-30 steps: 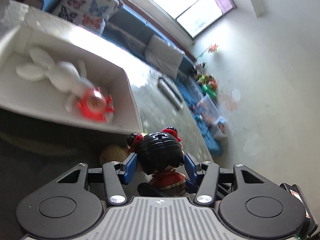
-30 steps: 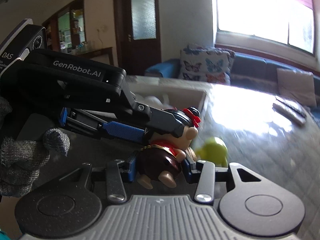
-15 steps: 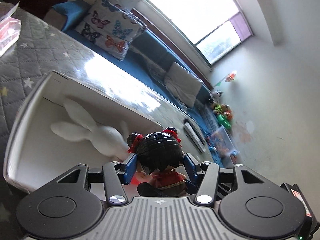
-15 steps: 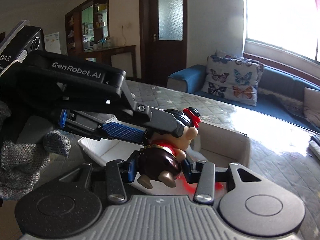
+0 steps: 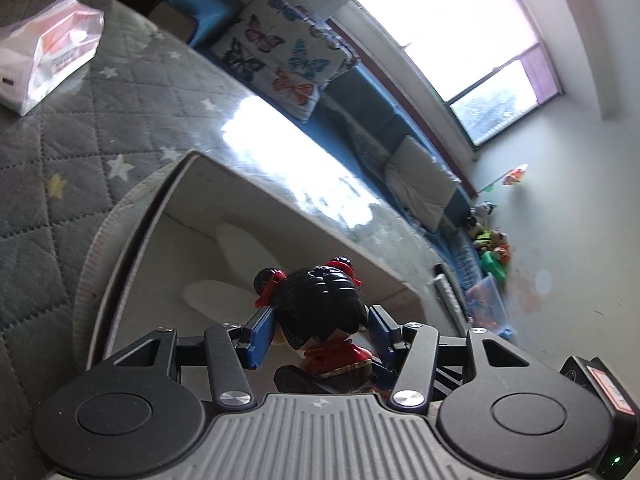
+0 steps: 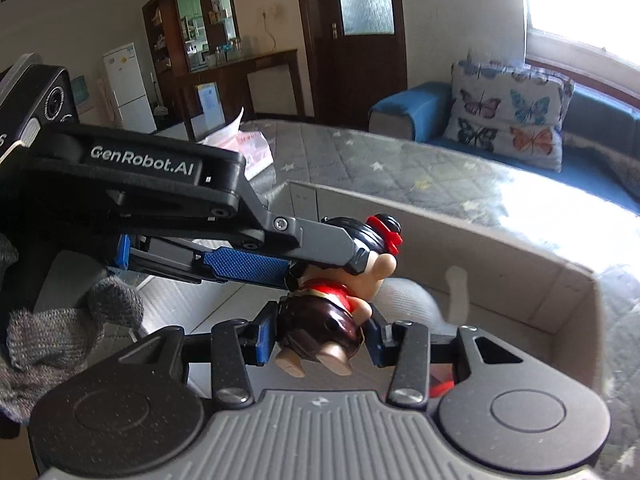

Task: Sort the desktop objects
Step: 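Lower the black-haired doll into the box and open both grippers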

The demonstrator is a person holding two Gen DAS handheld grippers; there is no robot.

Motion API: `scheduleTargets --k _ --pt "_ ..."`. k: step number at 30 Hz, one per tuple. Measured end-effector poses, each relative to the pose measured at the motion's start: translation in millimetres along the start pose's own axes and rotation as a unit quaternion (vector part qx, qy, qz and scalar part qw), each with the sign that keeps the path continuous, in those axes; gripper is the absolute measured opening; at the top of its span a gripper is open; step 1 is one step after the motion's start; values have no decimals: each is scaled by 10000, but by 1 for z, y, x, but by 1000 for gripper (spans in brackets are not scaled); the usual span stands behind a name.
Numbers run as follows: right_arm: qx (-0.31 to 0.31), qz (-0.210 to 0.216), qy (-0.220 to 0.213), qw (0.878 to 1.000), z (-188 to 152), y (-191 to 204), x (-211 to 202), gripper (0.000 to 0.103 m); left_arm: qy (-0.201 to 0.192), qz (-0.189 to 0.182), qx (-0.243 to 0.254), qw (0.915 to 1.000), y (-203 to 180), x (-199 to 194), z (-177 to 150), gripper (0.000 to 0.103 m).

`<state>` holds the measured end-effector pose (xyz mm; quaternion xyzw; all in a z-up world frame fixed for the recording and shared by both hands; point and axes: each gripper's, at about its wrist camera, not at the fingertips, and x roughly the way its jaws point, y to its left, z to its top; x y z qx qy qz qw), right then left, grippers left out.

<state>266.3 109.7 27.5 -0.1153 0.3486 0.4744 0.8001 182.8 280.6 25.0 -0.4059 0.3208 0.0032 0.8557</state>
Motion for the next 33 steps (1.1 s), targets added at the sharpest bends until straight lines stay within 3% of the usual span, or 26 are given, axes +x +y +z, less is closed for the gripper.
scheduleTargets --k 13,33 --pt "-176 -133 345 9992 -8 10 16 47 135 412 304 9986 -2 11 -10 50" --pt "-159 -258 -147 9994 -14 18 -29 49 -106 472 442 9978 -20 -16 -24 49"
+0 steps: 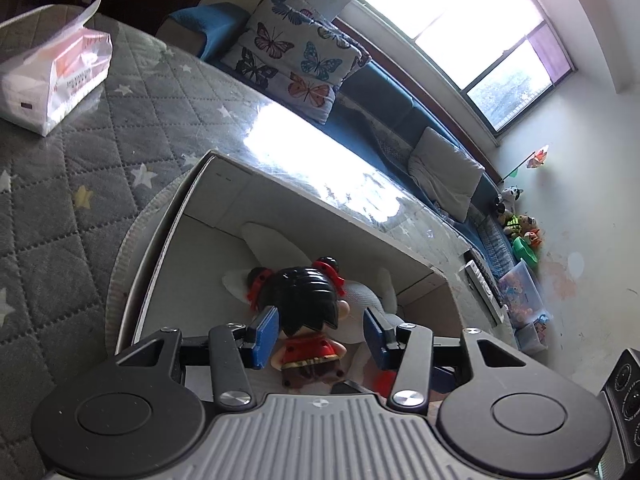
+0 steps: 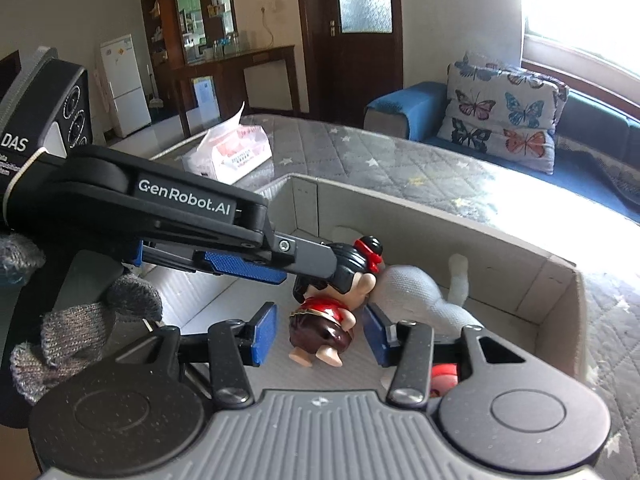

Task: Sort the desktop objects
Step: 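Lower the black-haired doll into the box and open both grippers, then withdraw both grippers and move them to the tan peanut plush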

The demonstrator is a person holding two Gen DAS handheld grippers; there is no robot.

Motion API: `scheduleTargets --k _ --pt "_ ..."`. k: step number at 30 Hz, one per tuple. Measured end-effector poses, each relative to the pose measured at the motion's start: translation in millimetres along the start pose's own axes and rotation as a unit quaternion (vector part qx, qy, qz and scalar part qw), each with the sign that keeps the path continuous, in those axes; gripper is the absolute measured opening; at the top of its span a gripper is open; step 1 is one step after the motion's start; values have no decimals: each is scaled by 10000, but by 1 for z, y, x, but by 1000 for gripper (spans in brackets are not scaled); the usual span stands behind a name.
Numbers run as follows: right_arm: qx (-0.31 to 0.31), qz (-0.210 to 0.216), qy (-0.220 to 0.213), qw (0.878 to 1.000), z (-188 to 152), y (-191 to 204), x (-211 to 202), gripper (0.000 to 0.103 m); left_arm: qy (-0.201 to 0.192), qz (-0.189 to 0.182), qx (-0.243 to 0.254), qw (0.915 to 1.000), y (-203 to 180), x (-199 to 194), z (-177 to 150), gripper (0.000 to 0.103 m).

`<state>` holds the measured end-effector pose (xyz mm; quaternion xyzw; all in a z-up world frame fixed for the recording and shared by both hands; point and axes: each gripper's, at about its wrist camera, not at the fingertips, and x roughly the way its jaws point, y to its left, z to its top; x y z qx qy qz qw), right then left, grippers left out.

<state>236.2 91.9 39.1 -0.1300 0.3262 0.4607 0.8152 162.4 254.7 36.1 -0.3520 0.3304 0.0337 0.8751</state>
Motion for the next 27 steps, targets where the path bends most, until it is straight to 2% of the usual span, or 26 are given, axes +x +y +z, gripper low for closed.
scheduleTargets --k 11,18,24,27 --pt "29 -334 -605 9976 -32 10 -71 61 -139 -200 459 9987 -32 -33 -32 49" --pt "156 -485 -758 9958 -68 16 -108 78 -237 -282 826 9959 -52 -53 -62 49" --pt "264 -653 -756 9946 -96 20 -124 89 -110 -345 1033 9940 -62 -55 -88 49" --pt "379 -754 -762 9935 -110 21 -130 99 -15 -362 1111 9931 -63 -53 -101 49"
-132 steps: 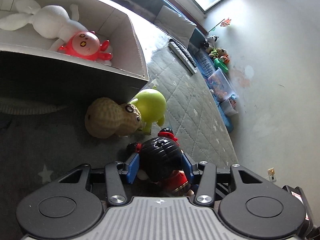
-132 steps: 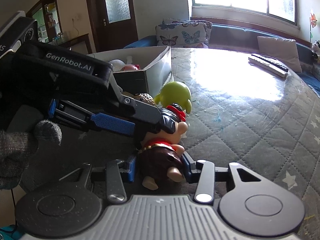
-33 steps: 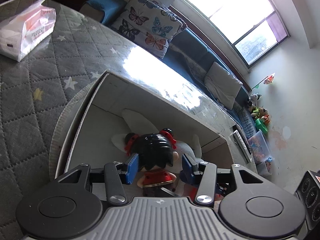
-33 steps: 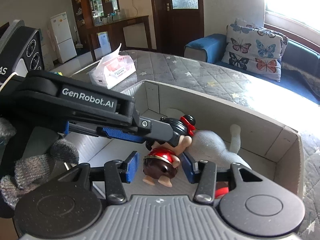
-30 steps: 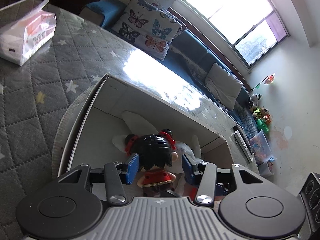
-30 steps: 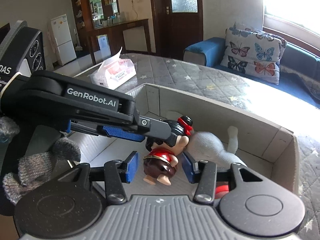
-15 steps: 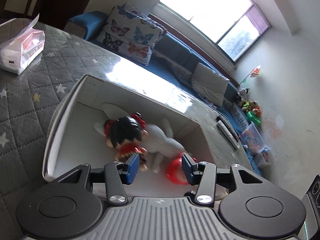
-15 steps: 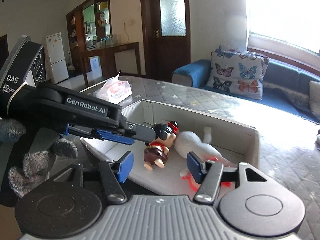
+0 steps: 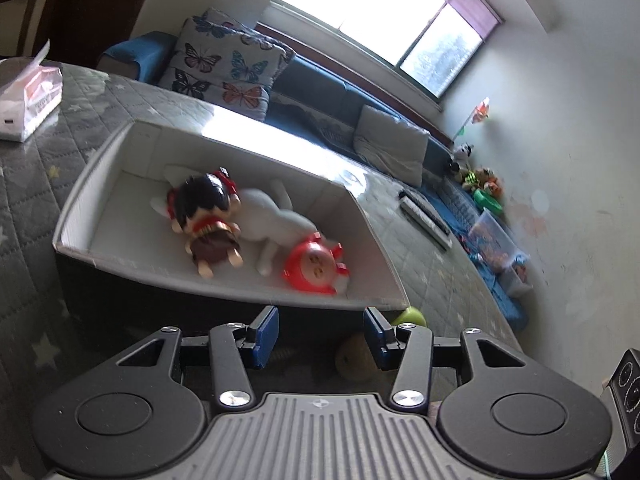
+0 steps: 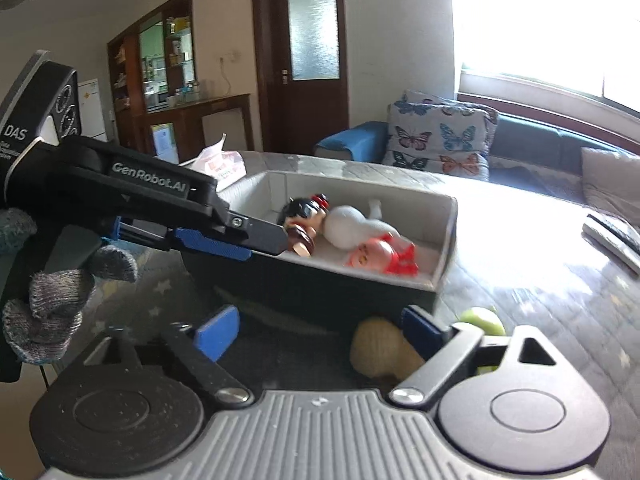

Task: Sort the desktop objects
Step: 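Withdraw both grippers and move them to the tan peanut plush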

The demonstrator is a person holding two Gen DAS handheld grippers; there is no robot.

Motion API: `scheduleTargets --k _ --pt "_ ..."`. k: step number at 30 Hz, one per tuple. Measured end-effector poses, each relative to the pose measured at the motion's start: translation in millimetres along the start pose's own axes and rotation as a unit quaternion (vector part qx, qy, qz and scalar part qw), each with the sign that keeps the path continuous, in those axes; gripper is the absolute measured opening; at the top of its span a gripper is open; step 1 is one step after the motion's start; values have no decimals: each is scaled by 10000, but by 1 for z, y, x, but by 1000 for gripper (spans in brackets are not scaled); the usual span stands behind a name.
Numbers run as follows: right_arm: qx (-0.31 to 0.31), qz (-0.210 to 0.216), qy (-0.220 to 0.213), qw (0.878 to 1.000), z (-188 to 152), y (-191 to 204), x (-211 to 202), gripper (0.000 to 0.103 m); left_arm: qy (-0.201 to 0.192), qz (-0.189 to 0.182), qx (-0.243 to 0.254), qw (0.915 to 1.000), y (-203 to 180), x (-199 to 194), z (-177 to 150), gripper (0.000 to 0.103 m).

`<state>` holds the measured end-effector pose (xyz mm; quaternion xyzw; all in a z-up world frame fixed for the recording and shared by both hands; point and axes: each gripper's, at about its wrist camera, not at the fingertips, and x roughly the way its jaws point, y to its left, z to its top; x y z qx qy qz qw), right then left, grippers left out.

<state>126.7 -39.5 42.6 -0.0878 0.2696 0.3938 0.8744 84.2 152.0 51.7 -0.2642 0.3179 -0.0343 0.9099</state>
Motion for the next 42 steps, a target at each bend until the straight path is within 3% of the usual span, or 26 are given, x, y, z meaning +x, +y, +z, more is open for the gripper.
scheduleTargets --k 9,42 --pt "286 77 -72 9995 -26 -7 -14 103 282 -102 57 9995 -11 14 -20 49" --pt "746 -51 498 9960 -51 -32 34 103 698 -155 71 9974 -20 56 -21 49"
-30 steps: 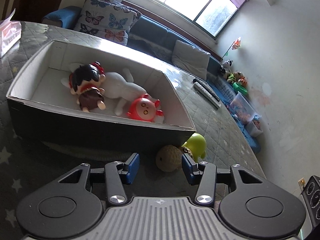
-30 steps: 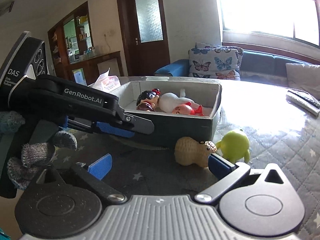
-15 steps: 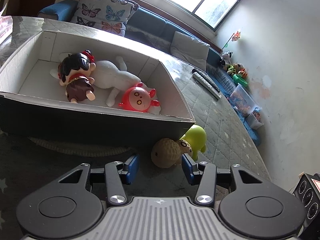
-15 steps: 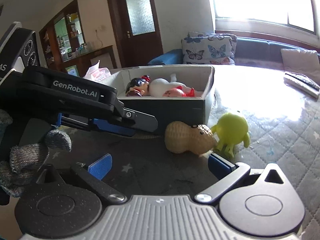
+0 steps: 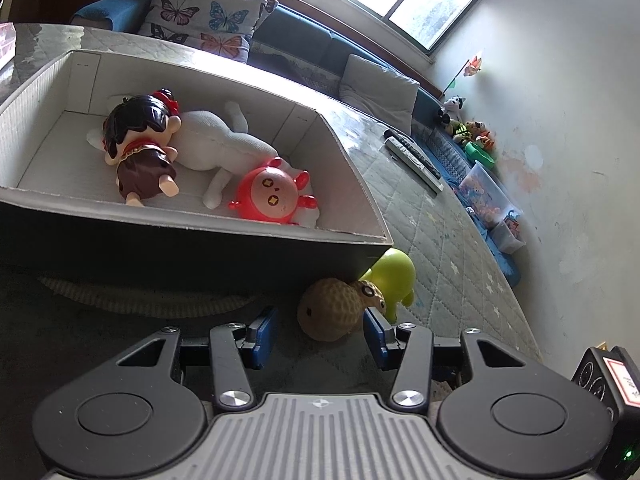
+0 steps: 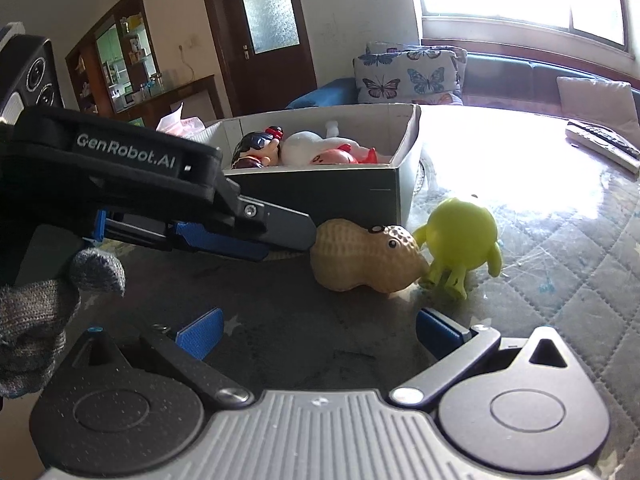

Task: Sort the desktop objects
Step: 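Withdraw both grippers and move them to the tan peanut plush, then close the left gripper on the peanut plush while the right gripper grips it too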

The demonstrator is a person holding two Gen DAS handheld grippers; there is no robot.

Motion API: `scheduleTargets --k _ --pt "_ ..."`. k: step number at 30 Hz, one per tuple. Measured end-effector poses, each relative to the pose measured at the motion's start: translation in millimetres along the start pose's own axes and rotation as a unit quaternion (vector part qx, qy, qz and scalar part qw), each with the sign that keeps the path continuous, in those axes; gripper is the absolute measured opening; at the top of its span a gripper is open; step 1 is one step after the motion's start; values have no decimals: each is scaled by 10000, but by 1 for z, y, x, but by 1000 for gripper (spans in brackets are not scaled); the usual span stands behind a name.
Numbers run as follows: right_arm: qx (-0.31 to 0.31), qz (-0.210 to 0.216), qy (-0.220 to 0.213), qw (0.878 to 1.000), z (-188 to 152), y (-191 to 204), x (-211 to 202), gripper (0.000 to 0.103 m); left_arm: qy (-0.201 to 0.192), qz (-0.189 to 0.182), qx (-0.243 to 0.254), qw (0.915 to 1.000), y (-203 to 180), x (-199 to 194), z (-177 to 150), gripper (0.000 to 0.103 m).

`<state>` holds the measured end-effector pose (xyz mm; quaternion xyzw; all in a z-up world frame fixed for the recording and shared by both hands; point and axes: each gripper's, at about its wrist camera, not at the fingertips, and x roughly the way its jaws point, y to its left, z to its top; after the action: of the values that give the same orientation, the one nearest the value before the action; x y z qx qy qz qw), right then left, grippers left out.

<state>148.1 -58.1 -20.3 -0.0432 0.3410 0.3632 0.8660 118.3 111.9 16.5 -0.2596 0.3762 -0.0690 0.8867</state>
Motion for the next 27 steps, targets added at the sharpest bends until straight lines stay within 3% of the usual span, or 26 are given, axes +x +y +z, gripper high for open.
scheduleTargets --k 27 --pt "-115 28 -5 9999 16 -7 32 103 208 -202 -295 9991 5 27 12 49"
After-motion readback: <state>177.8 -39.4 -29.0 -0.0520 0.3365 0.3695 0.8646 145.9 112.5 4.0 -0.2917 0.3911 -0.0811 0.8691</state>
